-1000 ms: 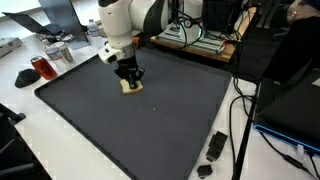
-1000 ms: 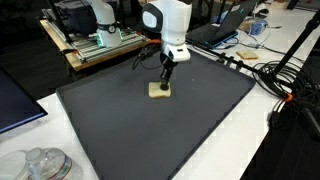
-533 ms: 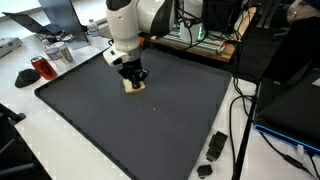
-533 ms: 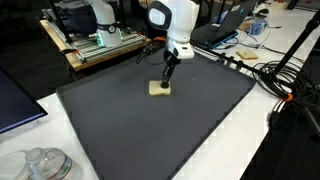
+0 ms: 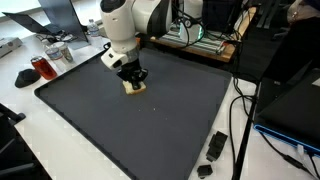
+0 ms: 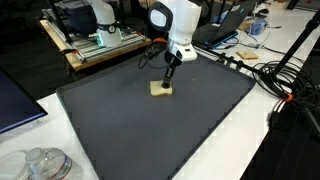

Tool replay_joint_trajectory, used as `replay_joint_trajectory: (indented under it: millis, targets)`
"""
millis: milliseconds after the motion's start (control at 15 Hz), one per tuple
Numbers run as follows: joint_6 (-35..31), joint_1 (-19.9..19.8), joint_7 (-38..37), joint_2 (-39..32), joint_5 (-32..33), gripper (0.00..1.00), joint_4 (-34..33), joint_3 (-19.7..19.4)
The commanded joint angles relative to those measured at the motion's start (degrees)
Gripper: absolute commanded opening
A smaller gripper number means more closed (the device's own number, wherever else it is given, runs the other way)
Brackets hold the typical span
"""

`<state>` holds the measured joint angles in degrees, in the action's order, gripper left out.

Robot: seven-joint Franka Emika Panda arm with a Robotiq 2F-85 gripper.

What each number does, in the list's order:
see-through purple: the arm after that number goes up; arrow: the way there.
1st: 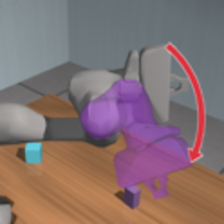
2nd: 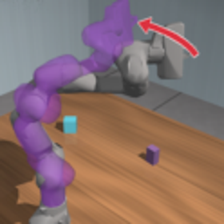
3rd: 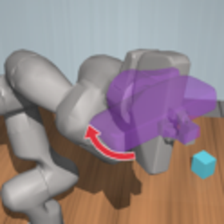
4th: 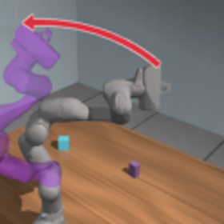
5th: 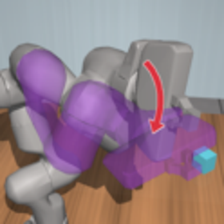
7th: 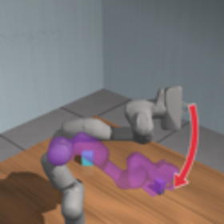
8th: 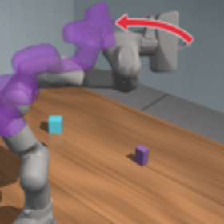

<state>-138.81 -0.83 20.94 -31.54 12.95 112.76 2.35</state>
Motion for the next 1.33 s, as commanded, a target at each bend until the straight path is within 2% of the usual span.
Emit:
replay_joint_trajectory:
  millis: [0,267,600,800,1267]
  targets:
    - [-5.36,-2.2,1.4,-3.55,-2.02,0.05,-0.03,0.95]
    - [-7.08,-0.11,-2.87,-3.07,-0.19,0.05,1.85,-0.42]
    - [-6.54,0.57,-3.79,-2.98,-0.13,0.05,1.29,-0.32]
    - [-4.57,-1.28,-0.56,-0.43,-1.24,0.05,2.68,0.36]
    - [-4.87,-3.83,4.26,6.1,-1.11,0.05,8.21,0.52]
